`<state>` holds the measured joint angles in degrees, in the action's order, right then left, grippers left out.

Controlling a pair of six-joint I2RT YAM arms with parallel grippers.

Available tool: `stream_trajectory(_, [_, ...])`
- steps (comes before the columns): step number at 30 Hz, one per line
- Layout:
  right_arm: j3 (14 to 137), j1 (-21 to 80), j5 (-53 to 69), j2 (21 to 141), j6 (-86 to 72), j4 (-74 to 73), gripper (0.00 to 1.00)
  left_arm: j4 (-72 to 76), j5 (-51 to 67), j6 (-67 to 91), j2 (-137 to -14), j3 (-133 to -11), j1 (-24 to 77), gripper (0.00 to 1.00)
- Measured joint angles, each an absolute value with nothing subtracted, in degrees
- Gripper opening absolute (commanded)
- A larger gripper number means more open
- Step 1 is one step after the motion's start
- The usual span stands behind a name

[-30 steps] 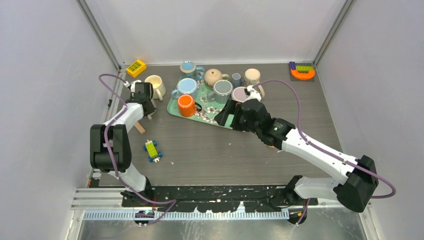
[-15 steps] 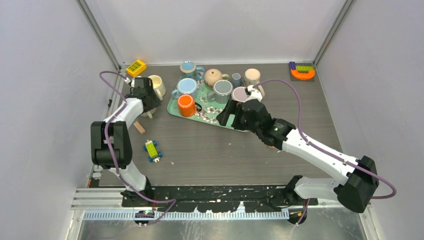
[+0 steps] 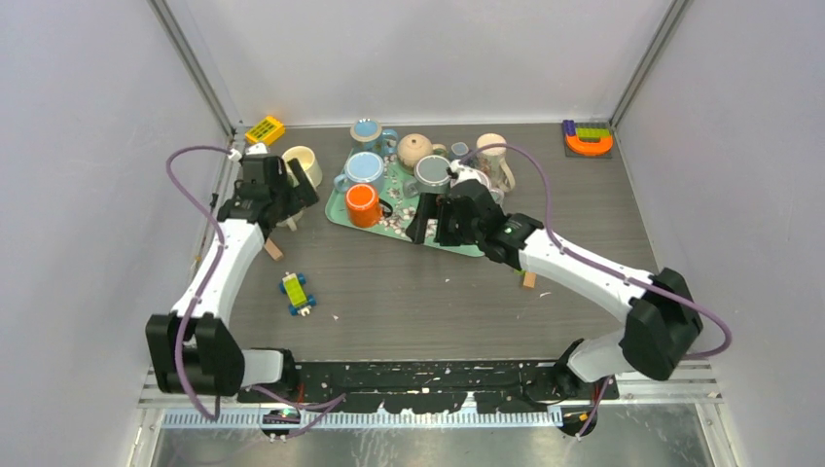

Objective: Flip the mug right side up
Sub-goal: Turn over the cup on the tray.

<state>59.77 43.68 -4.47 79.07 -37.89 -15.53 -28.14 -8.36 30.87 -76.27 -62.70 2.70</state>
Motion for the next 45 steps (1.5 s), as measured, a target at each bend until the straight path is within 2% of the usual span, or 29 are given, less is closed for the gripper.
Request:
stream_trajectory(7, [71.6, 43.2, 0.7, 93.0, -31.6, -13.9, 1.0, -32.1, -1.6, 31.1, -63.0, -55.5, 9.1, 1.0])
stream_trajectory(17, [90.5, 43.1, 4.9, 113.7, -19.2, -14.4, 1.0, -38.4, 7.6, 32.1, -46.5, -47.1, 9.8, 1.0])
stream_trajectory(24, [98.0, 42.7, 6.7, 122.0, -10.6, -17.2, 1.0, -41.6, 10.8, 32.4, -43.7, -45.8, 9.8, 1.0])
stream_trajectory(31, [100.5, 41.9, 6.9, 124.0, -4.7, -18.2, 1.0, -42.2, 12.4, 32.1, -43.6, -45.8, 9.8, 1.0])
stream_trajectory(45, [106.6, 40.6, 15.3, 131.3, -4.8, -15.0, 0.98, -42.4, 13.0, 31.9, -43.7, -45.1, 9.8, 1.0])
